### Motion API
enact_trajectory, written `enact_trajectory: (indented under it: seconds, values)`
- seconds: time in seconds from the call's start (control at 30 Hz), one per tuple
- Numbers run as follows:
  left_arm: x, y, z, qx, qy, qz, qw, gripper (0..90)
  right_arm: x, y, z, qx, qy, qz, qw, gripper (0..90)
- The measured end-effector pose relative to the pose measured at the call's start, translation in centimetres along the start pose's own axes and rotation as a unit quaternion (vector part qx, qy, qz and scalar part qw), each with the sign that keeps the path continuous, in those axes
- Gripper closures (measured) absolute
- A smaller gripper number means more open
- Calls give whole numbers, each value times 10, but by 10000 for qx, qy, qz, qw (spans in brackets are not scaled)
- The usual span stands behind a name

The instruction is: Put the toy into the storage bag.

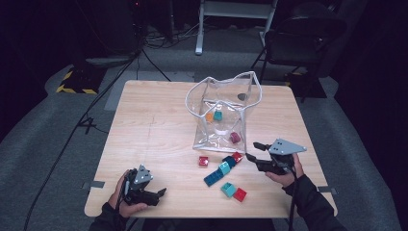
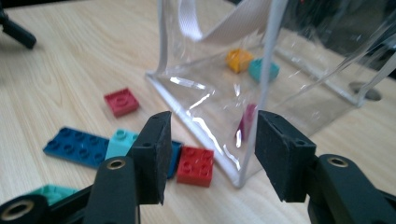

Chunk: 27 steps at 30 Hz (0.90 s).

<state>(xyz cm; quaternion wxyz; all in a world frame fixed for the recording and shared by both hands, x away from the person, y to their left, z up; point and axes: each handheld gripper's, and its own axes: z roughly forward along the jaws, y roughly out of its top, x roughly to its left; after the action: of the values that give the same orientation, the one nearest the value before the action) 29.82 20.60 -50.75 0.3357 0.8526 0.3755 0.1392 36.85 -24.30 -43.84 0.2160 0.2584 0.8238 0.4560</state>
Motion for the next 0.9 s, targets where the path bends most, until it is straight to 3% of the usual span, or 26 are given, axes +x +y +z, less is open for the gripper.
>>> enact_trajectory:
  seconds: [0.37, 0.9]
  values:
    - [0, 0, 0, -2, -3, -3, 10000, 93, 8, -25, 36, 556, 151, -34, 9983, 466]
    - [0, 0, 0, 2, 3, 2, 10000, 93, 2, -31, 62, 786, 139, 164, 9967, 465]
